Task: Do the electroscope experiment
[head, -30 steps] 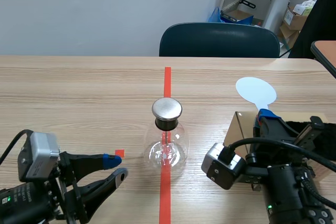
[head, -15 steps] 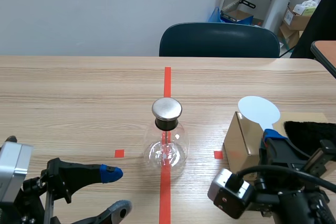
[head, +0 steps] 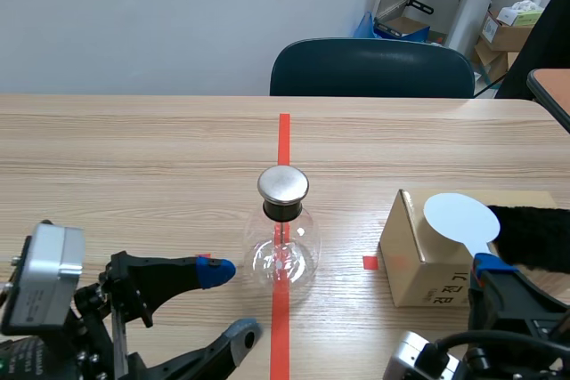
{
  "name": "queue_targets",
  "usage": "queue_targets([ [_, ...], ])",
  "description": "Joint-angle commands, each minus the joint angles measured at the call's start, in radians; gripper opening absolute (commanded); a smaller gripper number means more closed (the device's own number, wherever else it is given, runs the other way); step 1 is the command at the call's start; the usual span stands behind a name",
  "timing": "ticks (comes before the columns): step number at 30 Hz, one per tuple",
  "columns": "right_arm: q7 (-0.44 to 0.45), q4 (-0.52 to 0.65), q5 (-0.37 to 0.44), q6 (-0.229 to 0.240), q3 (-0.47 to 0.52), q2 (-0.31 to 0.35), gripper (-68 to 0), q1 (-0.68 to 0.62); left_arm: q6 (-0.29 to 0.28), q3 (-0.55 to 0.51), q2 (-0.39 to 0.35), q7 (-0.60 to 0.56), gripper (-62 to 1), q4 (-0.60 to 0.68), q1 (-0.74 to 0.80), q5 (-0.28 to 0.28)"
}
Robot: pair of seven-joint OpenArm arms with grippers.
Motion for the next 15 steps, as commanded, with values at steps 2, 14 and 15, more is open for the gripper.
queue_targets([
  [2, 0.005, -0.038, -0.004, -0.058, 0.002, -0.009, -65.6, 0.036, 0.019, 0.002, 0.019, -0.003, -21.7, 0.016, 0.0, -0.003],
  [14, 0.026, -0.077, -0.003, -0.058, -0.003, -0.044, -63.3, 0.055, 0.05, 0.002, 0.05, 0.0, -22.2, 0.016, 0.0, -0.026],
  [15, 0.026, -0.081, -0.003, -0.058, -0.003, -0.048, -63.3, 0.055, 0.049, 0.002, 0.041, -0.001, -22.2, 0.016, 0.0, -0.026],
])
